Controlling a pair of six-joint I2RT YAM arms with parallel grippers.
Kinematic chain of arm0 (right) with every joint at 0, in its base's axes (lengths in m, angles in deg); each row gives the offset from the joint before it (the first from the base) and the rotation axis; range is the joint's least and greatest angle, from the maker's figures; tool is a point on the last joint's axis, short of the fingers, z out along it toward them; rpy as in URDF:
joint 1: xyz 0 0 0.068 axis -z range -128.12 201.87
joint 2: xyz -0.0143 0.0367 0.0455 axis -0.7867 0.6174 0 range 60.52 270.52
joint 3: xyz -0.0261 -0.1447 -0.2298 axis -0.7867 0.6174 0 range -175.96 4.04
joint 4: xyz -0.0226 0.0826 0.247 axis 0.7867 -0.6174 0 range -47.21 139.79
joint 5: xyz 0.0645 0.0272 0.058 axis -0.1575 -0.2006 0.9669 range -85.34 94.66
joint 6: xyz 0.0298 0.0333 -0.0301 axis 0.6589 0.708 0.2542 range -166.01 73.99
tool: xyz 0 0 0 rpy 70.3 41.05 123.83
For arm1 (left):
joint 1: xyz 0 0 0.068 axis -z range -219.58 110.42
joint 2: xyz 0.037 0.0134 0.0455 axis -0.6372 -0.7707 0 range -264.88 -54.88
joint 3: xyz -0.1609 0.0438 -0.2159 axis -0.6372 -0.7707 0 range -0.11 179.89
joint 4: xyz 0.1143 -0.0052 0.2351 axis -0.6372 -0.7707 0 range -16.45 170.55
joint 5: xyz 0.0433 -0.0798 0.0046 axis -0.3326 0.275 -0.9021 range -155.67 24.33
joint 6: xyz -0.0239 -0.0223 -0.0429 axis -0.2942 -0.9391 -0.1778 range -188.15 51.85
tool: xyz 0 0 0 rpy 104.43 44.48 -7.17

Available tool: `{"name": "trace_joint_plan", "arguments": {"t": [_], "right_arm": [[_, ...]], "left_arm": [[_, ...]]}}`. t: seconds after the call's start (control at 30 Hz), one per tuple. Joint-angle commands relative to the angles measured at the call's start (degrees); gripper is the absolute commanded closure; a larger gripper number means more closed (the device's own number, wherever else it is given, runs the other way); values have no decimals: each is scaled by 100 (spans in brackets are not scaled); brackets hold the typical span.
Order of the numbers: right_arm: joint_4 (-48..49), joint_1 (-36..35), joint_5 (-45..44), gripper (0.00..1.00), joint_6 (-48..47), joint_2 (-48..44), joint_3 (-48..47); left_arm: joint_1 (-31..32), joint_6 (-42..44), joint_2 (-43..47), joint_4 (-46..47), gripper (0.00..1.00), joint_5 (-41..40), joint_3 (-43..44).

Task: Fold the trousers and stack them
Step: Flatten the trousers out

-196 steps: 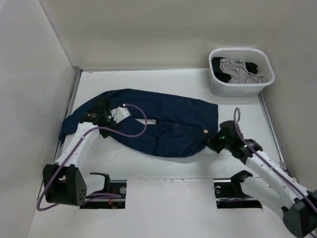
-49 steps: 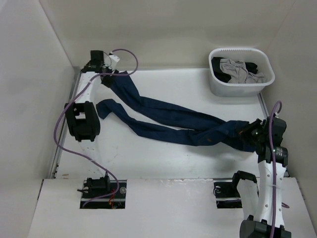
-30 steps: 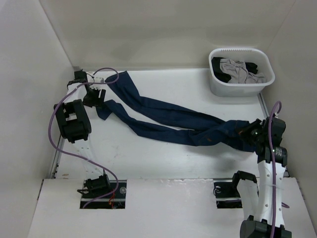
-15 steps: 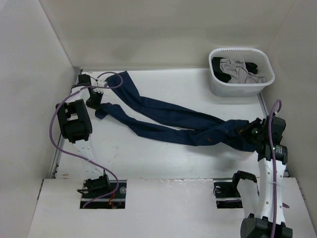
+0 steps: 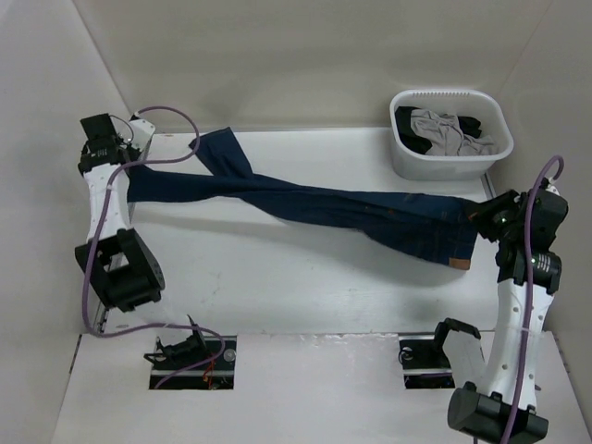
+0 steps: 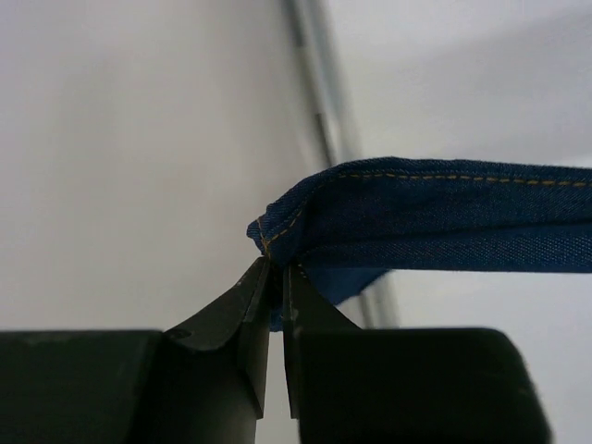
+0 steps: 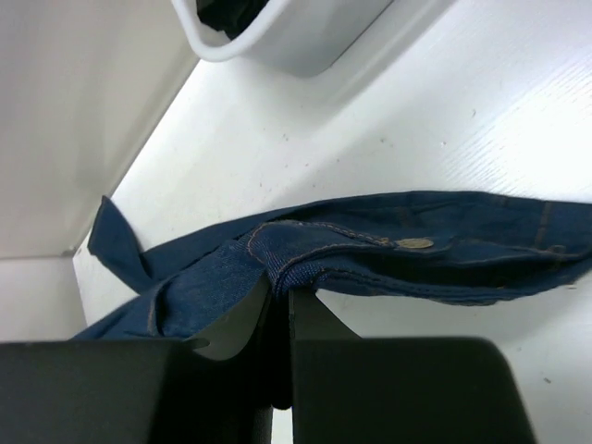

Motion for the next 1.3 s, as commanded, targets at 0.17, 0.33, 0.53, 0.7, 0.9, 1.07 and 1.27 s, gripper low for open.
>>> {"name": "trace_joint_plan", "arguments": {"t": [0.17,0.33,0.53,0.7,0.9,1.07,1.27], "right_arm": [[155,127,-490,100,-223,-355,302],[138,118,-534,100,-223,-451,565],[199,118,-552,100,-223,-416,759],[129,74,-560,100,-337,-416,698],[155,92,-561,100,-232,-504,987],[208,13,-429,100,-161,-487,1137],[-633,213,-534,97,40,-1152,1383]], "left_arm": [[-32,1500,1174,-391,100,-401,-698],[-94,1483,824,-787,97,-367,-567],[223,852,-880,-831,61,-410,118],[276,367,-1157,-638,41,-771,735],[30,543,30,-1173,35,-569,-572],[-234,139,-12,-841,37,-498,-1813],[-129,-266,-820,-287,49,-559,-1788]]}}
